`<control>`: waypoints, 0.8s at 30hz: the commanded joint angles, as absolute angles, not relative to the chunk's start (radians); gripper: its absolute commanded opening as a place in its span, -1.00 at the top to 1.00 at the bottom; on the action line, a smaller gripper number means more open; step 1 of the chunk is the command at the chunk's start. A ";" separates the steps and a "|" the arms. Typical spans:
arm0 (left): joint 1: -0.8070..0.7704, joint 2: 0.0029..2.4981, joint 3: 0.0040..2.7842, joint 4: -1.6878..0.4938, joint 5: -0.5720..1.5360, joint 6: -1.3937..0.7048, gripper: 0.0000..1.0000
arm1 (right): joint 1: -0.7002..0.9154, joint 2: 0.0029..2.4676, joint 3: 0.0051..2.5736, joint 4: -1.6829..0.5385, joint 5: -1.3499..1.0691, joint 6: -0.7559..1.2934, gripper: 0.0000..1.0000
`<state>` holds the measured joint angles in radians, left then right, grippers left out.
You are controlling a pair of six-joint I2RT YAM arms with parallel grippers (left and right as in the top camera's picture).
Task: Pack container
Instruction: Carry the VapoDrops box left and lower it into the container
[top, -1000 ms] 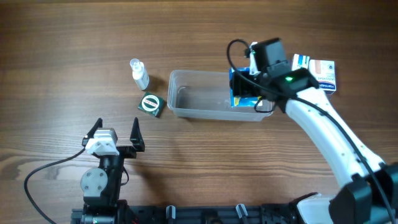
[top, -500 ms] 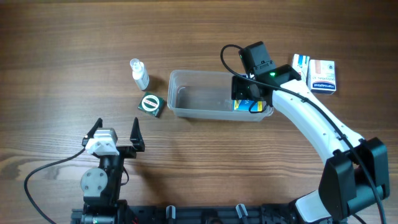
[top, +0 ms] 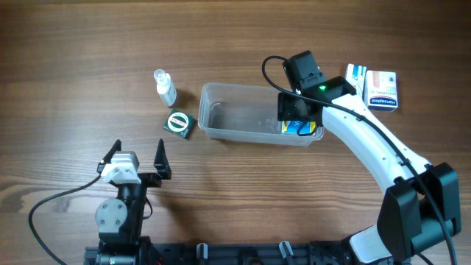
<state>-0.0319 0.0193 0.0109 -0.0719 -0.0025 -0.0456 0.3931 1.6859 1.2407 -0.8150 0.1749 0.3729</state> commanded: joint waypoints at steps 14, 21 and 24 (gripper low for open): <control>-0.037 0.013 0.006 -0.072 -0.012 -0.030 -0.99 | 0.393 1.697 1.261 -0.825 0.210 0.369 -0.85; -0.037 0.013 0.006 -0.072 -0.012 -0.030 -0.99 | 0.393 1.696 1.261 -0.822 0.210 0.368 -0.87; -0.037 0.013 0.006 -0.072 -0.012 -0.030 -0.99 | 0.393 1.694 1.262 -0.815 0.149 0.355 -0.74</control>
<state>-0.0319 0.0193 0.0109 -0.0719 -0.0025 -0.0452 0.3931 1.6859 1.2407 -0.8223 0.1841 0.3687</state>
